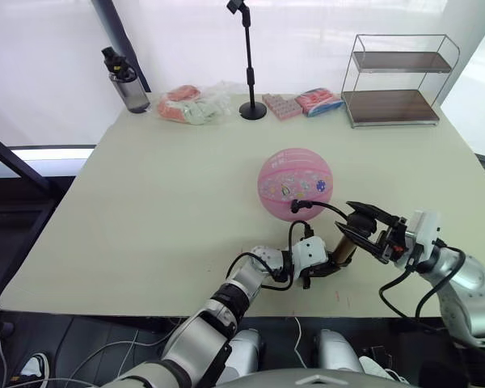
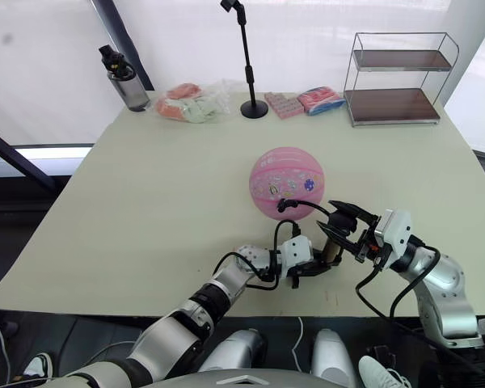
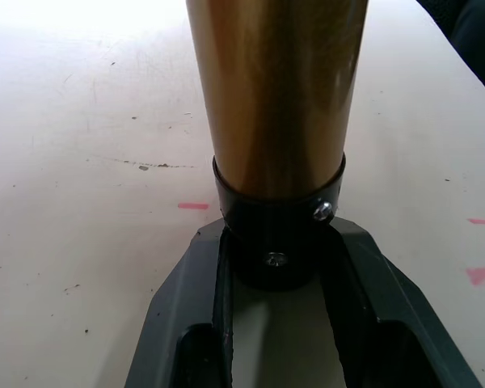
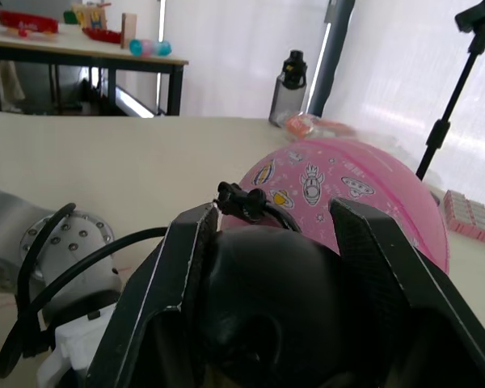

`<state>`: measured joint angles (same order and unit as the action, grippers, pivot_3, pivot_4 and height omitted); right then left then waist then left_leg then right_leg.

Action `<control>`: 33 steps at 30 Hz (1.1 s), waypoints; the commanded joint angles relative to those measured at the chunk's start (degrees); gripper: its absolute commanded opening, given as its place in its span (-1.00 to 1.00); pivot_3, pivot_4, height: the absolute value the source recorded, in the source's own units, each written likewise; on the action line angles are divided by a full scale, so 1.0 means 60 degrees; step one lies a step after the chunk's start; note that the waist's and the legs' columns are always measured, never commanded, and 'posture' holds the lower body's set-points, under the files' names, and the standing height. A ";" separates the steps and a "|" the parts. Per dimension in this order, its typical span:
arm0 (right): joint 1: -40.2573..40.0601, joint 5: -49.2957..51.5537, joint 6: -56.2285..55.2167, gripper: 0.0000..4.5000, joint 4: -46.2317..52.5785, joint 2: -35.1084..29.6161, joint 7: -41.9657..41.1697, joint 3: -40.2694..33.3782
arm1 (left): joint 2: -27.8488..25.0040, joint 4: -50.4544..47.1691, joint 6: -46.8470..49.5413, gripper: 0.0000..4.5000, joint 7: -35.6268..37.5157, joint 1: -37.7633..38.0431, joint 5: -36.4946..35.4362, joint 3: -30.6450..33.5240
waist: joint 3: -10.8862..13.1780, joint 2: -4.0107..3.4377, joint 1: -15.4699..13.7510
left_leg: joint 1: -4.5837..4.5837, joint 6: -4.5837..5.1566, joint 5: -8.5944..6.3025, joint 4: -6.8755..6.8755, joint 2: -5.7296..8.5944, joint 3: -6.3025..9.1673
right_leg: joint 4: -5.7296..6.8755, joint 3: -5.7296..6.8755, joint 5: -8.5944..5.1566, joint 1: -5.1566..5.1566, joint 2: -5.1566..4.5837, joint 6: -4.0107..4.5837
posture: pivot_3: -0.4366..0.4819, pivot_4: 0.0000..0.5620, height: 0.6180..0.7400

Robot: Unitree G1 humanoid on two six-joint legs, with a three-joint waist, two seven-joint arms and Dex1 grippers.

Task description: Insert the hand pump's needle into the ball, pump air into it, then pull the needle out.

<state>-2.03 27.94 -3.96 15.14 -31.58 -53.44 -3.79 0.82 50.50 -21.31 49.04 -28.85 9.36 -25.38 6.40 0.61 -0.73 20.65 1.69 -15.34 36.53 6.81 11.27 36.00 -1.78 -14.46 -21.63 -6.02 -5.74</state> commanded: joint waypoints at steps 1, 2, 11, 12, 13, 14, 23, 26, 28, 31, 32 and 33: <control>0.0334 0.1072 0.0882 -0.15 0.1127 -0.0362 0.0110 -0.0539 | -0.0305 0.0699 0.0439 -0.52 0.0199 0.0534 0.0516 -0.0412 | 0.0020 -0.0018 -0.0012 | 0.0007 0.0000 0.0000 0.0000 0.0000 0.0002 | 0.0000 0.0000 0.0000 -0.0005 0.0000 0.0001 | -0.05 -0.47 0.93; 0.0509 0.1422 0.1200 -0.15 0.1384 -0.0549 0.0181 -0.0793 | -0.0305 0.0692 0.0452 -0.52 0.0200 0.0537 0.0513 -0.0404 | 0.0029 -0.0027 -0.0012 | 0.0013 0.0000 0.0000 -0.0001 0.0000 0.0001 | 0.0000 0.0000 0.0000 -0.0005 0.0000 0.0001 | -0.05 -0.47 0.93; 0.2252 0.3867 0.3206 -0.15 0.2081 -0.1799 0.0705 -0.2586 | -0.0291 0.0719 0.0464 -0.52 0.0230 0.0503 0.0504 -0.0377 | 0.0091 -0.0005 -0.0015 | 0.0024 0.0001 0.0000 0.0001 0.0005 -0.0009 | -0.0004 -0.0004 0.0001 -0.0006 -0.0015 0.0000 | -0.05 -0.47 0.93; 0.2442 0.4117 0.3387 -0.15 0.2095 -0.1907 0.0773 -0.2741 | -0.0290 0.0727 0.0467 -0.52 0.0230 0.0499 0.0501 -0.0371 | 0.0095 -0.0009 -0.0014 | 0.0023 0.0001 0.0000 0.0001 0.0004 -0.0007 | -0.0003 -0.0003 0.0001 -0.0006 -0.0013 0.0000 | -0.05 -0.47 0.93; 0.2610 0.4345 0.3558 -0.15 0.2107 -0.2025 0.0824 -0.2886 | -0.0290 0.0728 0.0471 -0.52 0.0228 0.0499 0.0498 -0.0366 | 0.0098 -0.0008 -0.0020 | 0.0024 0.0001 0.0000 0.0001 0.0005 -0.0008 | -0.0003 -0.0003 0.0001 -0.0007 -0.0014 0.0000 | -0.05 -0.47 0.93; 0.2824 0.4581 0.3738 -0.15 0.2106 -0.2187 0.0871 -0.3060 | -0.0290 0.0734 0.0474 -0.52 0.0226 0.0491 0.0497 -0.0361 | 0.0102 -0.0001 -0.0022 | 0.0025 0.0001 0.0000 0.0001 0.0004 -0.0007 | -0.0004 -0.0002 0.0001 -0.0006 -0.0016 0.0000 | -0.05 -0.47 0.93; 0.3123 0.5279 0.4585 -0.15 0.2228 -0.2162 0.1156 -0.3235 | -0.0305 0.0708 0.0476 -0.52 0.0239 0.0490 0.0473 -0.0369 | 0.0130 0.0011 -0.0027 | 0.0050 0.0001 0.0000 0.0003 0.0009 -0.0007 | -0.0005 0.0002 0.0003 -0.0021 -0.0028 0.0003 | -0.05 -0.47 0.93; 0.2615 0.4563 0.4394 -0.15 0.2236 -0.1967 0.0826 -0.2831 | -0.0306 0.0701 0.0471 -0.52 0.0230 0.0492 0.0475 -0.0371 | 0.0129 0.0010 -0.0027 | 0.0048 0.0001 0.0000 0.0003 0.0010 -0.0007 | -0.0006 0.0002 0.0003 -0.0021 -0.0028 0.0003 | -0.05 -0.47 0.93; 0.2086 0.3736 0.4001 -0.15 0.2132 -0.1815 0.0492 -0.2371 | -0.0310 0.0689 0.0480 -0.52 0.0211 0.0496 0.0471 -0.0366 | 0.0122 0.0005 -0.0019 | 0.0039 0.0001 0.0000 0.0003 0.0010 -0.0007 | -0.0005 0.0002 0.0002 -0.0015 -0.0026 0.0002 | -0.05 -0.47 0.93; 0.1507 0.2642 0.3258 -0.15 0.1916 -0.1382 0.0325 -0.1738 | -0.0313 0.0667 0.0510 -0.52 0.0177 0.0505 0.0467 -0.0354 | 0.0098 0.0017 0.0001 | 0.0018 0.0001 0.0000 0.0002 0.0008 -0.0005 | -0.0005 0.0003 0.0001 -0.0007 -0.0017 0.0000 | -0.05 -0.47 0.93; 0.1386 0.2406 0.3065 -0.15 0.1826 -0.1178 0.0384 -0.1551 | -0.0314 0.0662 0.0521 -0.52 0.0171 0.0510 0.0465 -0.0353 | 0.0095 0.0014 0.0013 | 0.0008 0.0001 0.0000 0.0002 0.0004 -0.0009 | -0.0005 0.0002 0.0000 -0.0005 -0.0014 -0.0002 | -0.05 -0.47 0.93; 0.1214 0.2149 0.2845 -0.15 0.1745 -0.1065 0.0241 -0.1317 | -0.0319 0.0649 0.0528 -0.52 0.0171 0.0521 0.0462 -0.0355 | 0.0090 0.0016 0.0014 | 0.0007 0.0001 0.0000 0.0002 0.0004 -0.0010 | -0.0004 0.0001 0.0000 -0.0004 -0.0014 -0.0003 | -0.05 -0.47 0.93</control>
<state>7.02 44.72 14.35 26.86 -38.38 -51.05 -14.68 0.61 49.91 -21.07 49.56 -28.96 9.07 -25.36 6.95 0.71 -0.64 20.68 1.70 -15.35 36.54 6.81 11.20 35.98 -1.78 -14.47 -21.66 -6.09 -5.78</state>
